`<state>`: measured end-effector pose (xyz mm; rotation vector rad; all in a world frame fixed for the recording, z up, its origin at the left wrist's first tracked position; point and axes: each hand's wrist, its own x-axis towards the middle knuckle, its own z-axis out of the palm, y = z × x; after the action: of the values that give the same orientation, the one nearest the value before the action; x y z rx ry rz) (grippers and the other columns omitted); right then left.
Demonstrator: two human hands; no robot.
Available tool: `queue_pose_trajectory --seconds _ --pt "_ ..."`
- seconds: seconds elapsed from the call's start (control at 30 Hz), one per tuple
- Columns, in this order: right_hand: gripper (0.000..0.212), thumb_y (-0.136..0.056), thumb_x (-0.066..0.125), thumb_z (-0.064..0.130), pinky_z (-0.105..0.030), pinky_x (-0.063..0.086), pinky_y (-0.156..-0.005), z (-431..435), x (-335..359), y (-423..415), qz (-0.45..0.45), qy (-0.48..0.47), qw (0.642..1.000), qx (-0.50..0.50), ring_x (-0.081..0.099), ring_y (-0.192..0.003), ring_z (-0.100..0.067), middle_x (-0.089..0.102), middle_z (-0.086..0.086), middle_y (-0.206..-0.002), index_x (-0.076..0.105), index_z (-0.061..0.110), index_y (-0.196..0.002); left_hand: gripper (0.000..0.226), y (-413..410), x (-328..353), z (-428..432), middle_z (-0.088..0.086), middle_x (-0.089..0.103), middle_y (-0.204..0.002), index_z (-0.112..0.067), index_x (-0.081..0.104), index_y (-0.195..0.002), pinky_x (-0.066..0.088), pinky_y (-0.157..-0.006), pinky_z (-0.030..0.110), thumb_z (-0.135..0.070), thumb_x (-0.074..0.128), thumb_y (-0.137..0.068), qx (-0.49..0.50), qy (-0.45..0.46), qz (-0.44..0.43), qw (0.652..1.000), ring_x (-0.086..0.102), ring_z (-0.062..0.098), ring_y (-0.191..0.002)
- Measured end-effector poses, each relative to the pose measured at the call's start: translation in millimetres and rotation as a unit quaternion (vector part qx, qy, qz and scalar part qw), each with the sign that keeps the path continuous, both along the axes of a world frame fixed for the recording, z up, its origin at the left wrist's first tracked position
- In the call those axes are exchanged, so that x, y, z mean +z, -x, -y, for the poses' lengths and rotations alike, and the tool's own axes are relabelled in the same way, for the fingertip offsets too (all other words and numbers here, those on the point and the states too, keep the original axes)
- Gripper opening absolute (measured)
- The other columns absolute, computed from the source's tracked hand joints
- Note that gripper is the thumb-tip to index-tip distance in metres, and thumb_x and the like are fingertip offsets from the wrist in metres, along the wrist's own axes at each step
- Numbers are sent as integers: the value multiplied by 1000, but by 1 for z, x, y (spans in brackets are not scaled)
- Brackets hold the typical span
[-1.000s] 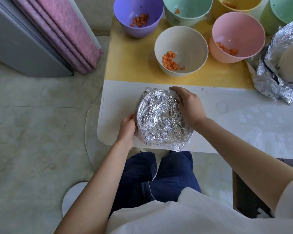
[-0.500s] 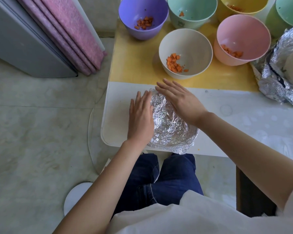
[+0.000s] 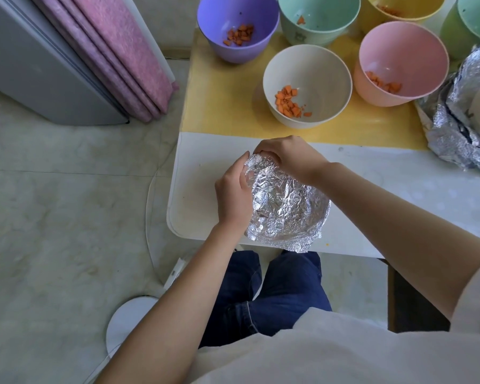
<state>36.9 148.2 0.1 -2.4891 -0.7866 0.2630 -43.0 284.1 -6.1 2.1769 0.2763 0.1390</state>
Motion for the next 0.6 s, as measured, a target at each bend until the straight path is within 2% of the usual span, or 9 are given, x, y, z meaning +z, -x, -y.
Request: queue_pose_trajectory --seconds 0.07,0.1,0.17,0.23,0.3,0.4,0.43,0.53,0.6 --pt "21 -93 53 5 -37 49 -73 0 2 1 -13 4 1000 2 66 -81 -30 72 -10 -95 67 6 -109 39 1 -1 0 13 66 -114 -4 57 -126 44 -89 13 8 40 -93 -4 7 -4 1000 62 16 -103" --pt "23 -94 52 7 -36 48 -82 0 3 3 -21 5 1000 5 66 -91 -30 70 -11 -102 66 6 -113 39 2 0 0 13 65 -115 -4 56 -127 43 -88 9 8 40 -94 -5 15 -10 1000 61 12 -102" --pt "31 -96 49 11 -34 34 -106 2 2 10 -13 2 1000 -4 53 -121 -29 61 -12 -125 58 5 -125 38 7 0 0 13 64 -116 -4 55 -127 46 -89 13 7 38 -94 11 17 -14 1000 60 14 -104" --pt "41 -98 45 13 -34 16 -116 7 3 23 4 -9 998 -55 31 -138 -27 44 -13 -143 43 3 -137 34 18 1 2 14 63 -113 -3 53 -124 46 -82 13 5 36 -96 61 35 -19 997 60 23 -104" --pt "46 -98 42 11 -31 10 -117 13 6 41 5 -38 990 -139 21 -143 -26 34 -14 -149 33 2 -142 28 30 6 5 11 60 -108 -2 46 -122 42 -71 12 2 33 -97 121 79 -30 989 59 21 -94" --pt "46 -101 36 15 -21 8 -115 19 9 71 -47 -87 961 -258 15 -144 -21 27 -10 -152 27 3 -145 21 45 15 13 2 49 -101 0 37 -118 39 -65 7 -1 29 -99 188 143 -77 969 50 3 -76" --pt "47 -102 34 18 -20 8 -115 20 8 78 -75 -104 951 -283 15 -144 -19 26 -8 -153 26 5 -146 17 50 18 14 0 45 -97 -2 35 -115 38 -62 5 -1 29 -99 197 165 -98 961 46 2 -72" --pt "47 -102 33 21 -23 16 -115 18 4 90 -112 -135 934 -312 24 -141 -19 28 -7 -152 26 7 -146 11 63 23 13 -3 39 -88 -9 30 -104 38 -57 10 -2 35 -97 191 226 -181 938 40 6 -68" --pt "46 -102 33 22 -17 16 -109 17 4 88 -110 -141 931 -319 29 -139 -19 32 -7 -151 28 7 -145 16 65 24 6 -2 40 -89 -12 31 -101 37 -62 18 -3 42 -94 188 254 -223 922 42 11 -75"
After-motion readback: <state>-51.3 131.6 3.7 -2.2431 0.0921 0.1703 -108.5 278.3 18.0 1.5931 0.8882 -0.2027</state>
